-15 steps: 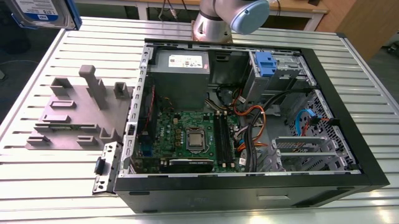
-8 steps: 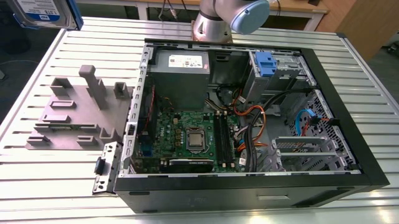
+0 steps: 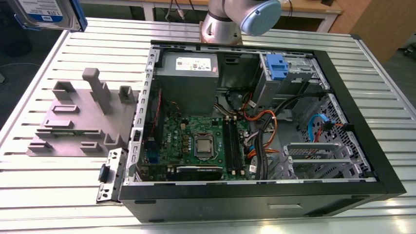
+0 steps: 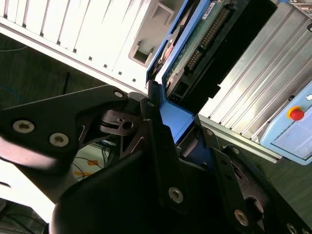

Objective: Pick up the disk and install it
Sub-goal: 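Pick up the disk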

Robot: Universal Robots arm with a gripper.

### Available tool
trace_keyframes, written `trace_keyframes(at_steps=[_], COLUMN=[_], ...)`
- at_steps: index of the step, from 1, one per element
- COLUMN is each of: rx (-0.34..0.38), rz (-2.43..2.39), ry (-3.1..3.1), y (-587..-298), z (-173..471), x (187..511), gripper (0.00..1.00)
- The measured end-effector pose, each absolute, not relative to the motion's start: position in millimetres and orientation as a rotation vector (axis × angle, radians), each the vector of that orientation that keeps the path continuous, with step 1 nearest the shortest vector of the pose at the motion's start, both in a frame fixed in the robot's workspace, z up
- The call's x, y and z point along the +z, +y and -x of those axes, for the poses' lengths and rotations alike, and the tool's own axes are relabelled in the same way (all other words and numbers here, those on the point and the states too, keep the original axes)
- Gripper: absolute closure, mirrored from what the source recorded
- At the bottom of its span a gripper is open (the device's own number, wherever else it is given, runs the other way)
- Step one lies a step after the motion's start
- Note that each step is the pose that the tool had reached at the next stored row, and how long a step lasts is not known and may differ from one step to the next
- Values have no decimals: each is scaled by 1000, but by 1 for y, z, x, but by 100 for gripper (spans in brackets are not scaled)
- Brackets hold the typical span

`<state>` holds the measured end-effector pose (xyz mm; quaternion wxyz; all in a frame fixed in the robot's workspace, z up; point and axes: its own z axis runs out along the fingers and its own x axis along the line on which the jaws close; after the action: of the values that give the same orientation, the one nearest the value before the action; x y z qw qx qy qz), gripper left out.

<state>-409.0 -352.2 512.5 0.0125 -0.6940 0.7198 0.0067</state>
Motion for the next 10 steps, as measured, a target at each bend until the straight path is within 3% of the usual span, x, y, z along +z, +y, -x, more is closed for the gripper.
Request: trace_keyframes(at_steps=[10], rx=[21], rz=[2163], ry=[2244], y=[-352], z=[406], x=[512], gripper=[64])
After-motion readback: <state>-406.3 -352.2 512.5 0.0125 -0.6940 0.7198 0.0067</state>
